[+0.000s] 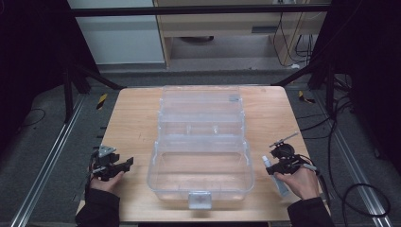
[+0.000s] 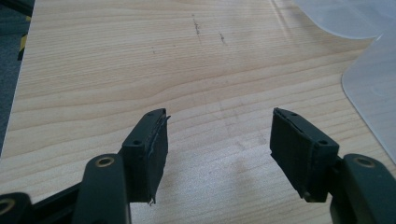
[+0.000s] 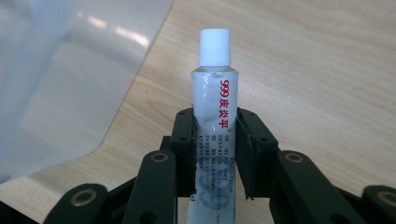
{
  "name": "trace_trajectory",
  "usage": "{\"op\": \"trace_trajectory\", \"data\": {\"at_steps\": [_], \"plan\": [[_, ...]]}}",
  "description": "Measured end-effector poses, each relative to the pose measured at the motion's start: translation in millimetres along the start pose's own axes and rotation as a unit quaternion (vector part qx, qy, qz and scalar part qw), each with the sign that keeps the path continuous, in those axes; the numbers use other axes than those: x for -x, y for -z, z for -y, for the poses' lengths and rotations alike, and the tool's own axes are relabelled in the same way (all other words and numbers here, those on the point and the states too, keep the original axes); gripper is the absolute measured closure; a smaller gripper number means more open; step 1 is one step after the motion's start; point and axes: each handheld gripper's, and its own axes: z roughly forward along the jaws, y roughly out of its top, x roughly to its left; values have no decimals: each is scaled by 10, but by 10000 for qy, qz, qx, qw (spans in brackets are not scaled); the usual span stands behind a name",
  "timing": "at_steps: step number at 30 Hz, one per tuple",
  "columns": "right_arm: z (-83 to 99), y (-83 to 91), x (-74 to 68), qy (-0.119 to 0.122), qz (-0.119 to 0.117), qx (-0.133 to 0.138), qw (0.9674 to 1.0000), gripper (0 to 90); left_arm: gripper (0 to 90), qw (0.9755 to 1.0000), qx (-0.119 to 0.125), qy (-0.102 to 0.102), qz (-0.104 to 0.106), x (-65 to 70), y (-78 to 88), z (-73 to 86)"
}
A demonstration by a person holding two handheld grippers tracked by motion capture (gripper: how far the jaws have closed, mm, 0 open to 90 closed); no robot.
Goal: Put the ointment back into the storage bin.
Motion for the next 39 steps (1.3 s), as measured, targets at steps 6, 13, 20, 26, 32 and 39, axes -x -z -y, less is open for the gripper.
{"op": "trace_trajectory", "data": {"at_steps": [6,13,20,26,32,39], "plan": [[-30,151,-32,148,-72,329,9993,699,374,10000,-7,-27,19,7,3,3],[-93,378,-63,296,-156,778,9964,699,375,10000,-43,-24,35,1,-7,4],[-152,536,-110,596,-216,1091,9920,699,377,10000,-51,-40,54,9,-8,4],[-223,654,-144,835,-281,1212,9887,699,379,10000,-16,-19,58,10,-9,2],[-306,771,-199,1086,-432,1311,9845,699,379,9999,-62,-57,65,12,-12,2],[-424,891,-293,1538,-677,1485,9745,699,380,9999,-77,-61,75,10,-14,3]]}}
